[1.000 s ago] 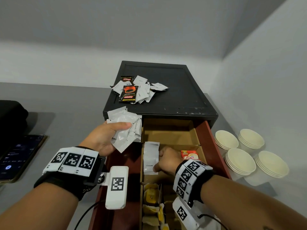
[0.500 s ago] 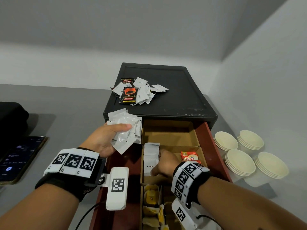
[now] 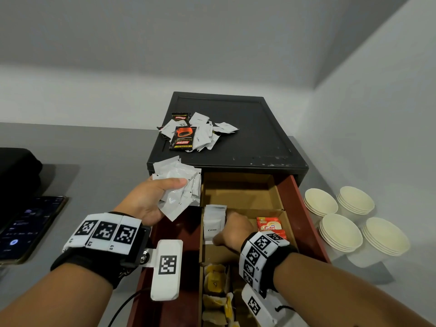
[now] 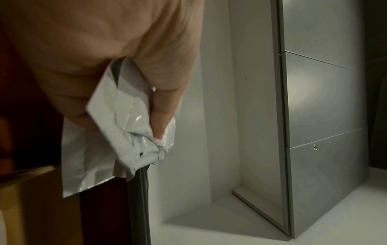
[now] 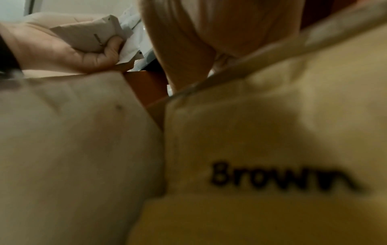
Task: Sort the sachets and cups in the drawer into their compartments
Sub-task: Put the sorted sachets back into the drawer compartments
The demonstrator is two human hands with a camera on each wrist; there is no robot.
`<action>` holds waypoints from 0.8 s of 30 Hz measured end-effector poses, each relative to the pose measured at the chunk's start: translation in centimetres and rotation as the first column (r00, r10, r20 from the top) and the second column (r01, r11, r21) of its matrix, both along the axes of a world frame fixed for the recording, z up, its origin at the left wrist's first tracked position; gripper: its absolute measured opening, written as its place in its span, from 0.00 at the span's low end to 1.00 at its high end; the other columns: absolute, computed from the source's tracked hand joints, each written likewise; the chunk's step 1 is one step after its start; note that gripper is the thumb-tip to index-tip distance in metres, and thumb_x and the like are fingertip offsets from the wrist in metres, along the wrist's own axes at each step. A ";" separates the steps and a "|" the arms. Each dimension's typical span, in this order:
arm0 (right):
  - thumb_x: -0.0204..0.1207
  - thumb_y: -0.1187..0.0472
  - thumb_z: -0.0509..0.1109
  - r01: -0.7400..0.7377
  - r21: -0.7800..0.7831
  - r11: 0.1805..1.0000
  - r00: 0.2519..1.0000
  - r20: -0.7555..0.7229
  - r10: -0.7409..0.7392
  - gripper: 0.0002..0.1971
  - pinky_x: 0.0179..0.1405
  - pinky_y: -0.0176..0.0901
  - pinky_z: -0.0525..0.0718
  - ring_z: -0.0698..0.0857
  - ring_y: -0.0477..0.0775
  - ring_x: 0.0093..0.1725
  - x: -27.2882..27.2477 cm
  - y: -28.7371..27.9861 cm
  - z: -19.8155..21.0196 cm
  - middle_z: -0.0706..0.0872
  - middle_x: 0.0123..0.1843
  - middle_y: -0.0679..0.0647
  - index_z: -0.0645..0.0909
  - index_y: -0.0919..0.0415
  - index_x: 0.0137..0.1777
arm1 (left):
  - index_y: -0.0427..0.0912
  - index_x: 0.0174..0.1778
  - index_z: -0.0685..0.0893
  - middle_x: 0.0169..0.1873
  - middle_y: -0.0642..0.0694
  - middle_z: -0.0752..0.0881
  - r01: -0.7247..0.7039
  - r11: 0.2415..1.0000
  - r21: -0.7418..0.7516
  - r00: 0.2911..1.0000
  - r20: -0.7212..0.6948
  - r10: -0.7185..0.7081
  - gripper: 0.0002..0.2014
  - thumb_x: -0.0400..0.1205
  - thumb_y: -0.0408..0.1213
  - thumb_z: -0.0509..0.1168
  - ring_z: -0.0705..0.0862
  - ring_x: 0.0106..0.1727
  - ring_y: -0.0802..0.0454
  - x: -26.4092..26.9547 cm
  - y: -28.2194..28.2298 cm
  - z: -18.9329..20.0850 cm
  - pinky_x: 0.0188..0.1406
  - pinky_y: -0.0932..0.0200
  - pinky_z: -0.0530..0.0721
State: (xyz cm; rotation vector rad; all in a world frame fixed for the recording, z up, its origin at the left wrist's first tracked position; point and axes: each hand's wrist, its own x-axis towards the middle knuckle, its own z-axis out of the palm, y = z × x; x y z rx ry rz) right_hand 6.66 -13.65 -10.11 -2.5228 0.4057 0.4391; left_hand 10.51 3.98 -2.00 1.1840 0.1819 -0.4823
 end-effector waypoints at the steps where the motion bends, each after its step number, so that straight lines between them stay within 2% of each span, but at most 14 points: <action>1: 0.63 0.59 0.80 -0.009 0.004 1.000 1.000 -0.005 0.009 0.22 0.50 0.43 0.85 0.86 0.57 0.54 -0.1 0.0 0.0 0.87 0.56 0.56 0.82 0.61 0.58 | 0.37 0.53 0.83 0.34 0.41 0.91 0.001 1.000 0.000 1.000 0.002 -0.001 0.11 0.79 0.22 0.63 0.90 0.31 0.47 0.0 0.0 0.0 0.25 0.53 0.88; 4: 0.64 0.60 0.80 -0.016 0.040 0.999 1.000 -0.018 0.017 0.23 0.56 0.48 0.85 0.85 0.58 0.57 -0.3 0.1 0.1 0.86 0.58 0.57 0.81 0.62 0.60 | 0.37 0.52 0.83 0.33 0.41 0.91 -0.001 1.000 0.000 1.000 0.006 0.001 0.10 0.79 0.22 0.63 0.90 0.30 0.47 0.0 -0.1 0.0 0.23 0.55 0.87; 6: 0.64 0.60 0.80 -0.018 0.045 0.999 1.000 -0.013 0.019 0.24 0.57 0.48 0.84 0.85 0.58 0.58 -0.5 0.0 0.3 0.86 0.58 0.57 0.80 0.62 0.60 | 0.37 0.50 0.84 0.32 0.41 0.91 -0.005 1.000 0.000 1.000 0.005 0.005 0.09 0.79 0.21 0.63 0.90 0.29 0.48 0.0 -0.1 0.1 0.22 0.55 0.87; 14: 0.66 0.56 0.80 -0.035 0.050 0.998 0.998 -0.055 0.037 0.25 0.48 0.43 0.80 0.83 0.57 0.58 -1.2 -0.3 1.5 0.84 0.59 0.56 0.76 0.61 0.60 | 0.36 0.53 0.83 0.33 0.40 0.91 -0.011 1.000 0.028 1.000 -0.019 0.012 0.10 0.79 0.22 0.64 0.90 0.29 0.47 -0.1 0.0 0.1 0.22 0.55 0.87; 17: 0.68 0.53 0.79 -0.037 0.028 0.999 0.997 -0.068 0.038 0.25 0.45 0.42 0.78 0.82 0.55 0.55 -1.4 -0.6 2.6 0.83 0.56 0.55 0.76 0.62 0.61 | 0.35 0.52 0.83 0.34 0.39 0.91 0.002 0.999 0.045 1.000 -0.029 -0.001 0.09 0.79 0.23 0.63 0.90 0.30 0.46 -0.2 -0.1 0.3 0.23 0.52 0.88; 20: 0.73 0.53 0.73 0.023 0.040 0.999 0.998 0.056 -0.025 0.25 0.46 0.44 0.83 0.85 0.53 0.45 -1.3 -1.4 4.1 0.84 0.46 0.53 0.76 0.63 0.67 | 0.34 0.57 0.83 0.40 0.36 0.90 0.018 0.997 0.069 0.998 -0.054 -0.014 0.12 0.78 0.23 0.64 0.91 0.33 0.43 -0.2 -0.1 0.7 0.30 0.45 0.90; 22: 0.75 0.53 0.71 0.049 0.116 0.992 0.983 0.170 -0.068 0.27 0.39 0.40 0.81 0.82 0.47 0.38 -1.2 -2.2 5.1 0.82 0.43 0.49 0.72 0.60 0.73 | 0.34 0.63 0.81 0.48 0.33 0.89 0.015 0.998 0.067 0.997 -0.074 -0.010 0.18 0.77 0.22 0.65 0.90 0.36 0.41 -0.4 -0.4 1.0 0.31 0.42 0.89; 24: 0.77 0.53 0.70 0.051 0.192 0.980 0.964 0.246 -0.099 0.24 0.41 0.39 0.80 0.81 0.46 0.39 -1.1 -3.1 6.1 0.79 0.44 0.46 0.73 0.57 0.71 | 0.34 0.66 0.79 0.52 0.32 0.88 0.012 0.999 0.050 0.997 -0.077 -0.008 0.20 0.77 0.21 0.65 0.90 0.39 0.39 -0.7 -0.9 1.3 0.29 0.42 0.89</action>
